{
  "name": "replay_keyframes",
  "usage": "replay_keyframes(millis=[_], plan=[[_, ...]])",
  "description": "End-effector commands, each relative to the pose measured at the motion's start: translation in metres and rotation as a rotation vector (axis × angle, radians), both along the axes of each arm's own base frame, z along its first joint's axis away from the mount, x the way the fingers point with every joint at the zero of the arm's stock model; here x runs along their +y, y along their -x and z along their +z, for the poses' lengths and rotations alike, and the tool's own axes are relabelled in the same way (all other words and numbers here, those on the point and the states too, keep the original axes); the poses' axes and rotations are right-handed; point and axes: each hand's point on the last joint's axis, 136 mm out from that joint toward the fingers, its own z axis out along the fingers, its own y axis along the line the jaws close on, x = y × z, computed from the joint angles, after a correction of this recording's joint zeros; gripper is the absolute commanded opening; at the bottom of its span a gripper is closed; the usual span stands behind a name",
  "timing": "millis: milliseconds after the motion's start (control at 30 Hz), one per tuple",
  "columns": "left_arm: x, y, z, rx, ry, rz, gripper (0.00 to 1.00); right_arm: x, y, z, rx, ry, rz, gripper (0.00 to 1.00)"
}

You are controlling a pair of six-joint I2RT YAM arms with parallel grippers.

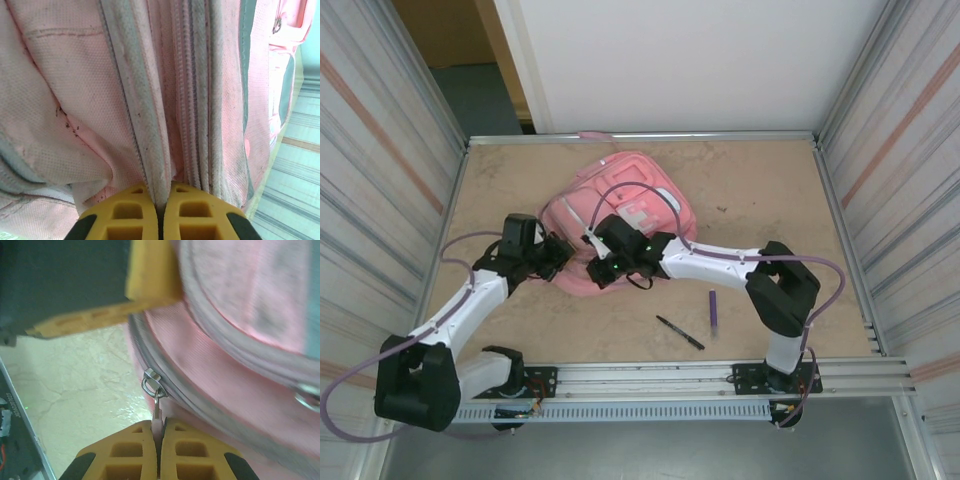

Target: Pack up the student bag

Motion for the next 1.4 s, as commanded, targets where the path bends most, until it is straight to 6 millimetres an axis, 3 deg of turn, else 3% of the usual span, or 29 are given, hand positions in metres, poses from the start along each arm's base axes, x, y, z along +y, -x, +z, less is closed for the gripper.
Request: replay_keyframes(millis=[0,200,300,400,433,500,600,867,1033,1200,1367], plan=[[0.014,-0.004,0.022,-0.083,-0.049,0.005,0.00,-0.073,-0.023,-0.012,-0.037,0.157,-0.131,0.00],[0.008,0.000,0.027,-0.092,-0.022,-0.037,0.00,-0.160,-0.061,-0.041,0.045,0.210,-0.387,0.00],[0.005,0.004,0.023,-0.068,-0.001,-0.040,0.00,-0.179,-0.072,-0.045,0.093,0.197,-0.470,0.02],[0.000,0.007,0.018,-0.057,0.021,-0.061,0.01,-0.171,-0.070,-0.031,0.051,0.134,-0.442,0.15],[-0.001,0.009,0.016,-0.048,0.021,-0.070,0.08,-0.168,-0.070,-0.025,0.034,0.116,-0.438,0.21],[0.000,0.016,0.009,-0.016,0.012,-0.081,0.34,-0.169,-0.068,-0.010,0.007,0.098,-0.429,0.29],[0.006,0.021,0.006,-0.011,-0.001,-0.076,0.47,-0.171,-0.060,0.010,-0.082,0.110,-0.380,0.33],[0.026,0.012,0.040,-0.109,-0.067,-0.096,0.49,-0.187,-0.051,0.063,-0.345,0.144,-0.381,0.36],[0.031,-0.007,0.048,-0.102,-0.124,-0.111,0.50,-0.196,-0.050,0.086,-0.445,0.112,-0.439,0.38],[0.030,-0.037,0.036,-0.054,-0.140,-0.115,0.50,-0.203,-0.048,0.088,-0.467,0.154,-0.464,0.38],[0.023,-0.052,0.007,0.038,-0.112,-0.150,0.50,-0.207,-0.038,0.077,-0.451,0.180,-0.463,0.39]])
